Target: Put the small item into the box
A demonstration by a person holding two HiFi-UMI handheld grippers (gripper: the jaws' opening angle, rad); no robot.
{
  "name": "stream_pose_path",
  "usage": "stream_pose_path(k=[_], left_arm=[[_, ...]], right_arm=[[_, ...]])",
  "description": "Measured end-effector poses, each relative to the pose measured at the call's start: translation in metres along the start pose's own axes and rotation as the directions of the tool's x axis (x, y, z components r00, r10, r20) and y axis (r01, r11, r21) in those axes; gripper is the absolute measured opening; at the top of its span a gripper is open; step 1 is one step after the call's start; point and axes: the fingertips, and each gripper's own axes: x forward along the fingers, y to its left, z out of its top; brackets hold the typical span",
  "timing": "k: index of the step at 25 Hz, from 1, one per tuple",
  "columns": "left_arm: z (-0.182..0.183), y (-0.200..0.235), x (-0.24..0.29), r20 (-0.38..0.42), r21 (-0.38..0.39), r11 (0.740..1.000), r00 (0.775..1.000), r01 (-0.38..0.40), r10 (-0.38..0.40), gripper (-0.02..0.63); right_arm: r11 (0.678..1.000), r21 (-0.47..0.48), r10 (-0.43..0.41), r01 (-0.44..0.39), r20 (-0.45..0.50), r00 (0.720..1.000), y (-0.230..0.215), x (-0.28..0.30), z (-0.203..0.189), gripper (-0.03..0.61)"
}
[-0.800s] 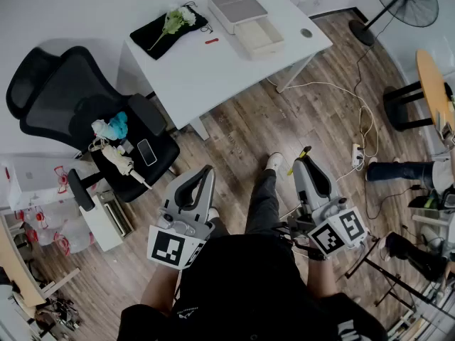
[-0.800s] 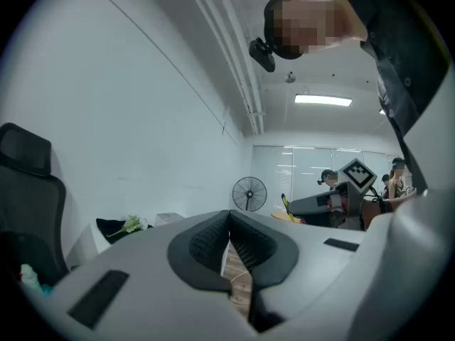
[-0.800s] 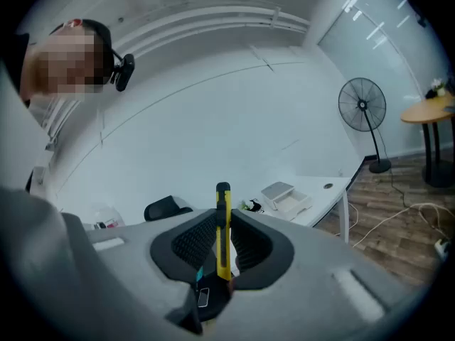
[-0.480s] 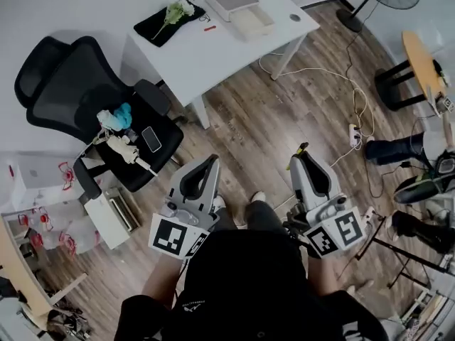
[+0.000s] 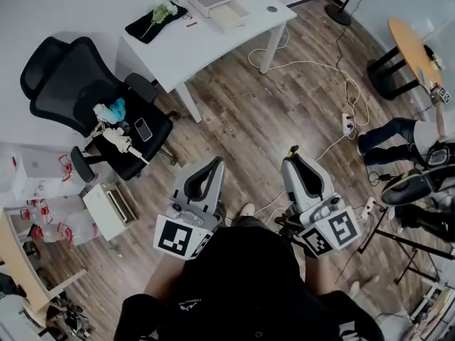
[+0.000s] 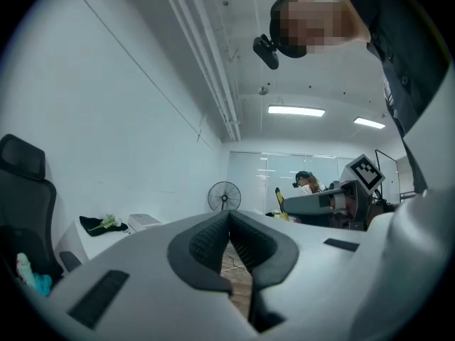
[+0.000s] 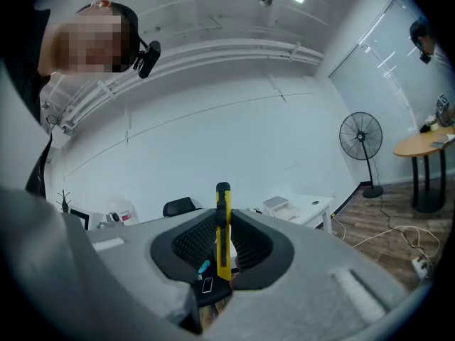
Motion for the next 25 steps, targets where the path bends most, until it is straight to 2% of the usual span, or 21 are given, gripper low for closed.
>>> stream_pose_path(k=[6, 11, 15, 17, 21, 25], left_arm=[[0.009, -0.059, -0.008, 0.034, 0.031, 0.999, 0.999, -0.019, 0.018, 0.005], [0.006, -0.07, -0.025, 0.029, 0.081, 0.995, 0.998, -0.06, 0.057, 0.005], [0.001, -0.079, -0.029, 0.031, 0.059, 0.996, 0.997, -0.065, 0.064, 0.005], [0.003, -0.079, -0.026, 0.047, 0.046, 0.997, 0.997, -0.059, 0.056, 0.005], [0.002, -0.062, -0.014, 0.047, 0.079, 0.996, 0.998, -0.044, 0.041, 0.005], [0.011, -0.035, 0.004, 0.071, 0.034, 0.999, 0.997, -0.038, 0.035, 0.005]], right_arm=[[0.998, -0.066, -0.001, 0.002, 0.023, 1.0, -0.012, -0.049, 0.005, 0.067], [0.994, -0.104, 0.045, -0.04, 0.043, 0.998, 0.002, -0.068, 0.005, 0.067], [0.993, -0.103, 0.058, -0.054, 0.032, 0.998, 0.008, -0.078, 0.0, 0.067], [0.993, -0.105, 0.056, -0.052, 0.03, 0.998, 0.007, -0.077, 0.0, 0.067], [0.992, -0.119, 0.035, -0.032, 0.025, 0.999, -0.001, -0.058, 0.0, 0.067], [0.992, -0.126, 0.027, -0.025, 0.015, 1.0, -0.004, -0.026, 0.004, 0.067]])
